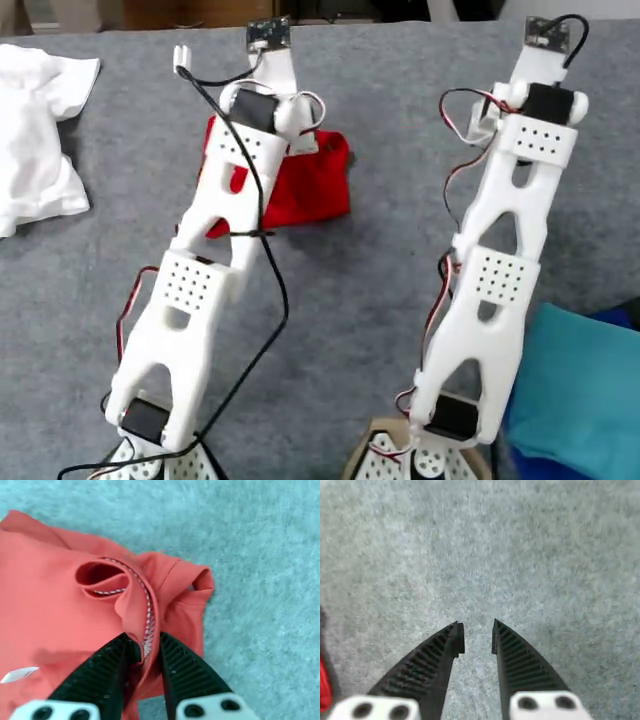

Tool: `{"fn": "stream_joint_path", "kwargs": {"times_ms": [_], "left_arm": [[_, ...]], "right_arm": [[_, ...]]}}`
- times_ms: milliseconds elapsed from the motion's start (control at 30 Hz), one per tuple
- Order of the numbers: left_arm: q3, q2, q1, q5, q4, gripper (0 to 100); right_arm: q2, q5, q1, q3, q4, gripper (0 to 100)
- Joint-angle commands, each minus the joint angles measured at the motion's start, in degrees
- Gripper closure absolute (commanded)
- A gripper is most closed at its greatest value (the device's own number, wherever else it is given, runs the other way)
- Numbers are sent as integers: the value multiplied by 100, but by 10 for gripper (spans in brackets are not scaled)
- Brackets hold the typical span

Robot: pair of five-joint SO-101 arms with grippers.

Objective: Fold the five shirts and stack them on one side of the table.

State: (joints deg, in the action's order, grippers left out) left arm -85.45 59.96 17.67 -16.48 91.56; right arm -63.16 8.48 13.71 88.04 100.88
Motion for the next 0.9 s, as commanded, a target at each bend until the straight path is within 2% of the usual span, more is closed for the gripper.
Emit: {"fn": "stream_joint_path", "kwargs": {"times_ms": [0,333,500,633,733,867], "left_arm": [[44,-40,229,-141,-316,978],[26,31,527,-158,-352,978],[26,31,536,-176,-422,967],[-9,31,536,-246,-589,857],[-26,-22,536,-721,-589,759],[-246,-31,536,-905,-510,726]], "right_arm": [[-40,-62,101,356,-360,882],[-549,-62,31,382,-1213,882],[-760,-62,92,673,-1240,882],[-778,-62,110,752,-1248,882],[-778,-62,136,743,-1257,882],[-769,-62,171,743,-1266,882]]}}
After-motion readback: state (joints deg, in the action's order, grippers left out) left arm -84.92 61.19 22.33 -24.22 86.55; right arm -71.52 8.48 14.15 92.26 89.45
